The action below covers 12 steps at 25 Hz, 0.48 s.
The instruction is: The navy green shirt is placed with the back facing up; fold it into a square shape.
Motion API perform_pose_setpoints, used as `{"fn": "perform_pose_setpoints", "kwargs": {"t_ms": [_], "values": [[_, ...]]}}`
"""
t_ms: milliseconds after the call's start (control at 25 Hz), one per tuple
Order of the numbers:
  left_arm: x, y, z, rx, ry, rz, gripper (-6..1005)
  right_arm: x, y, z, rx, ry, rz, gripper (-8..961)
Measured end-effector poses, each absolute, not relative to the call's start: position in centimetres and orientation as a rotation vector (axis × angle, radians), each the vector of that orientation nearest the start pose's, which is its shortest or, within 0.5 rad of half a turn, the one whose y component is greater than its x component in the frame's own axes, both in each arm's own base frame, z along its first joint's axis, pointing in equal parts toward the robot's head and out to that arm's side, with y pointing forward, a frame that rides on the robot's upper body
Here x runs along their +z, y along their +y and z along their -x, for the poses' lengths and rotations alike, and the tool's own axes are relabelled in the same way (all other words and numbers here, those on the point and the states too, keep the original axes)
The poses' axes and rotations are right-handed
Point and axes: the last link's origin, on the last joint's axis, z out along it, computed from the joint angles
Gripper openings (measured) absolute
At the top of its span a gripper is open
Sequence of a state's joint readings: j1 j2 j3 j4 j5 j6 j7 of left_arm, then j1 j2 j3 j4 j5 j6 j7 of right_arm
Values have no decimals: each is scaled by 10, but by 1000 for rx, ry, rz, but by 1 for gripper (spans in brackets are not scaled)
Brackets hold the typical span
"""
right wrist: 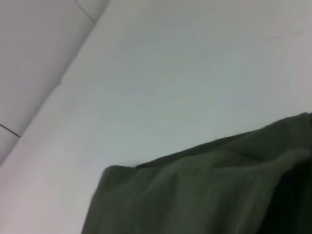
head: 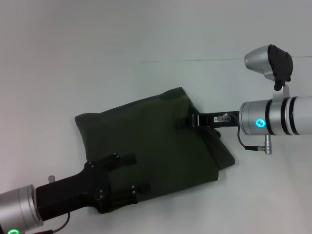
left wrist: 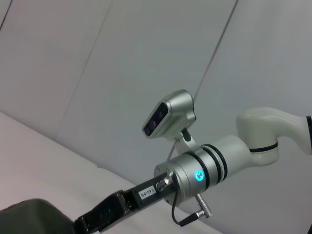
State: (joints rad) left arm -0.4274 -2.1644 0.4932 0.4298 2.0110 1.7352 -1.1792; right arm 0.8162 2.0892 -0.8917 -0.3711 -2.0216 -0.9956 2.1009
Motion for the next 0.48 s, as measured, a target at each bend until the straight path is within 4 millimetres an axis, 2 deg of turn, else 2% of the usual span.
{"fn": "perform_pose_setpoints", "kwargs": {"t_ms": [480], "values": [[-46,259,267,-1146,-790,2644,887,-71,405,-219,489,1483,2392,91]]}}
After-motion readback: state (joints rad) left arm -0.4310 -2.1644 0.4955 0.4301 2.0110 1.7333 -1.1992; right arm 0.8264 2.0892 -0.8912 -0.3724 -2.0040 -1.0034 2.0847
